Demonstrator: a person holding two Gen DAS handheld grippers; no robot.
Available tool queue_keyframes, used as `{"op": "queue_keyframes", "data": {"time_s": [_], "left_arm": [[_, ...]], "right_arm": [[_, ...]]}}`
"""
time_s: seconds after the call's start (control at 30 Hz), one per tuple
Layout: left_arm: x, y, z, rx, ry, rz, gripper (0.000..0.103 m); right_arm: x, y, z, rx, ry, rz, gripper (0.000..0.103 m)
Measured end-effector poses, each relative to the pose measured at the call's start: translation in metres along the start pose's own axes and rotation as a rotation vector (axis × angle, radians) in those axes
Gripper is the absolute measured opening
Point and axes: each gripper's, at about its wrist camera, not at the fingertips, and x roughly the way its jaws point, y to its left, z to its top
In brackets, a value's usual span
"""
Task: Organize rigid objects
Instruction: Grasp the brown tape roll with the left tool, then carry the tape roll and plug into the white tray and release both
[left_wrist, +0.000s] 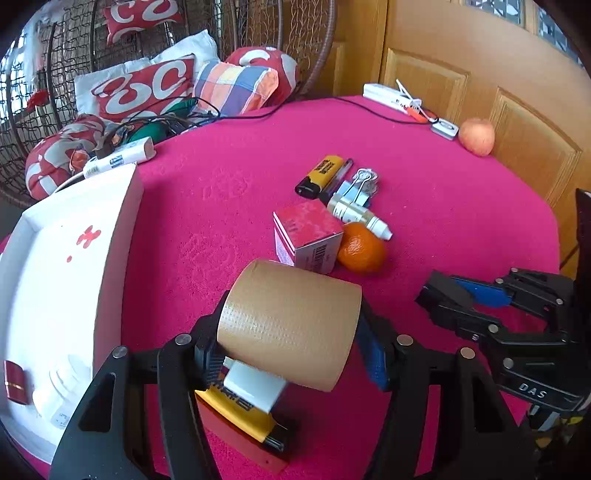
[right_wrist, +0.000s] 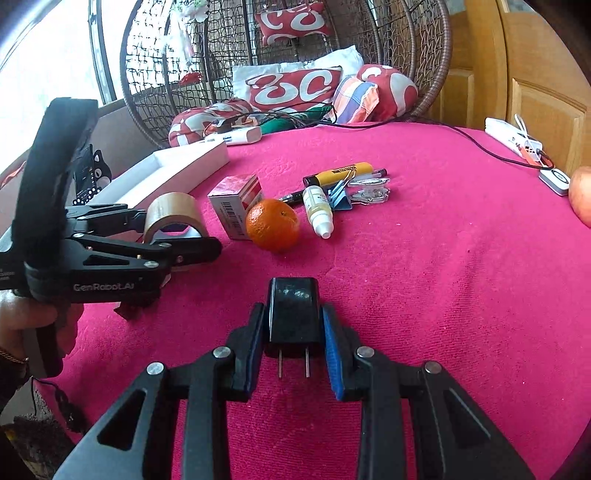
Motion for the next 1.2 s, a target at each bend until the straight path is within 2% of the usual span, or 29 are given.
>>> {"op": "queue_keyframes", "data": {"time_s": [0.2,0.43,1.2], "left_arm": [[-0.042,-0.007,-0.001,-0.016,-0.104,-0.025,0.061],[-0.067,-0.005,-0.002,-0.031,-0.162,0.0,0.061],[-0.096,0.042,-0.019,-0.148,-0.242,0.04,0.061]], "right_arm": [[-0.02,-0.011,0.008,0.098,-0.06,0.02,0.029],[-0.048,-0.001,0.024,0.1,-0.143,0.038,0.029],[-0.054,0.05,0.057,-0.013,-0.153,0.052,0.029]]}}
